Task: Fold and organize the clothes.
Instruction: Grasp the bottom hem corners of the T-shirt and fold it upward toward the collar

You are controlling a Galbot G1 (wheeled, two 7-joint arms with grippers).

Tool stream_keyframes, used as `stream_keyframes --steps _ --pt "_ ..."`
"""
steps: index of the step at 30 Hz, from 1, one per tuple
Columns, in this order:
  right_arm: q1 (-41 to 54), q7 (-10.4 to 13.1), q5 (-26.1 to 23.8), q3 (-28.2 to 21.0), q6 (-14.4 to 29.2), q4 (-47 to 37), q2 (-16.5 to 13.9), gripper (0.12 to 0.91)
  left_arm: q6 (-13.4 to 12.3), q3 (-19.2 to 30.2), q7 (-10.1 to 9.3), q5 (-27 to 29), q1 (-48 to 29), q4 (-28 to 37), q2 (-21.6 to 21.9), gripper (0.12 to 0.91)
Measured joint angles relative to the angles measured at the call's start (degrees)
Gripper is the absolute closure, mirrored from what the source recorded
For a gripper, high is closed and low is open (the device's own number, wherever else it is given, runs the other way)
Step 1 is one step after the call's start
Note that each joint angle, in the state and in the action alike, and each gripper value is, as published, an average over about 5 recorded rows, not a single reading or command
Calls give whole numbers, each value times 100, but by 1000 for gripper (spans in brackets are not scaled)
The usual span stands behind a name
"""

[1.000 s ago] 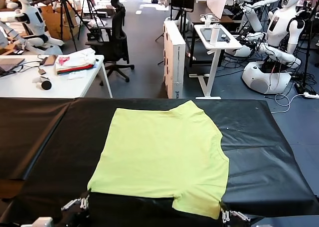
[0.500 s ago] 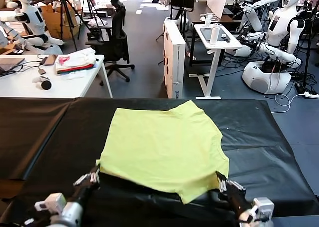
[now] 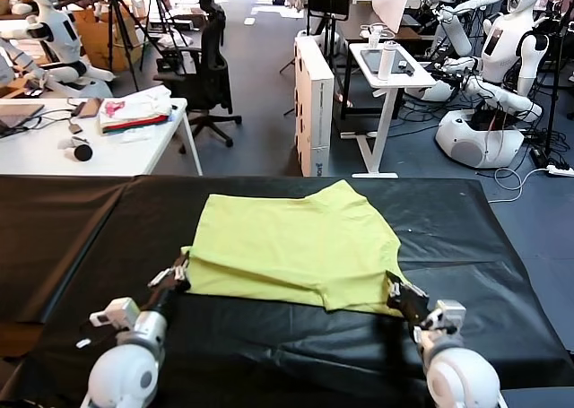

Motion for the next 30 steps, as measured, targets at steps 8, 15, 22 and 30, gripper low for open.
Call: stream_keyframes --steps 8,15,22,30 --pt "149 2 -74 -67 95 -215 24 887 -8 10 -3 -3 -188 212 54 882" --pt "187 -34 -55 -68 214 -243 17 887 -27 -2 -6 29 -277 317 74 882" --pt "142 -148 -25 -63 168 -174 -50 806 -16 40 -17 40 -344 383 60 882" --pt "-144 -76 210 92 -111 247 -332 316 122 79 -14 132 -330 398 33 639"
